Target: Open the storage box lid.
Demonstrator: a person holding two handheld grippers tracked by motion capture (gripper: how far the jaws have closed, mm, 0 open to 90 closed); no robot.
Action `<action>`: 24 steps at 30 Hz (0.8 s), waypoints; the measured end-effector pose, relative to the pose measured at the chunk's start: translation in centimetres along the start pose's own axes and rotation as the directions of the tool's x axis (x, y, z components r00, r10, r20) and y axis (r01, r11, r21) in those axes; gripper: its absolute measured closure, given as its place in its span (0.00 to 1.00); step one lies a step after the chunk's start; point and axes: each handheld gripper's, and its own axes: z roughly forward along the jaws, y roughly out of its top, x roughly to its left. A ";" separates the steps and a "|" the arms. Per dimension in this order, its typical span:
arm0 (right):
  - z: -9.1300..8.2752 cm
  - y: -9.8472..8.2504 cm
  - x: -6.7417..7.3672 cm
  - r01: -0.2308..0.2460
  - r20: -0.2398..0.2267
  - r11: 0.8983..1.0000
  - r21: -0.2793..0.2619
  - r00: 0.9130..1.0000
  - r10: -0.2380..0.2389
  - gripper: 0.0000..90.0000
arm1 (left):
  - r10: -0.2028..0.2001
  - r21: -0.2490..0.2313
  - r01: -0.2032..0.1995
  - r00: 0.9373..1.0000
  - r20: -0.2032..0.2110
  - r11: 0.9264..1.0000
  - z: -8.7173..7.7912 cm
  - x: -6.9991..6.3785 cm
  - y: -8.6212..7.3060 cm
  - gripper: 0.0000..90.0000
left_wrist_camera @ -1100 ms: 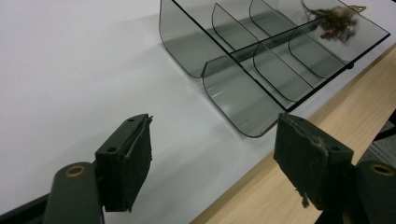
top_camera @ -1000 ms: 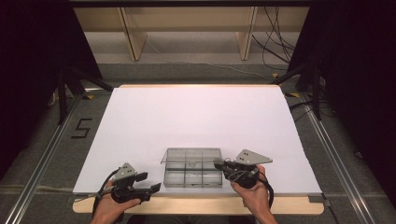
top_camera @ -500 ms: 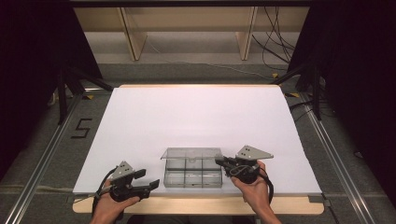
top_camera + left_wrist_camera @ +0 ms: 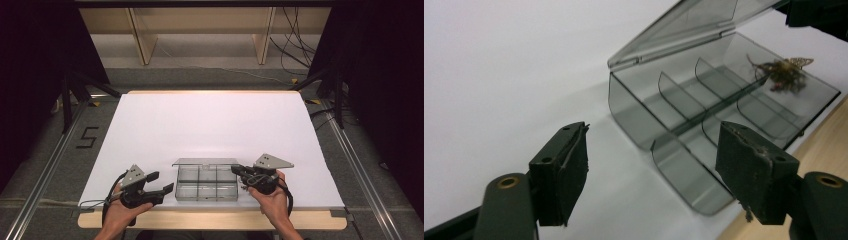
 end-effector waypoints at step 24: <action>0.2 0.5 -1.1 0.013 0.044 1.000 -0.023 0.999 -0.012 0.95 | 0.083 -0.073 -0.079 0.995 0.060 0.994 4.8 1.4 3.9 0.53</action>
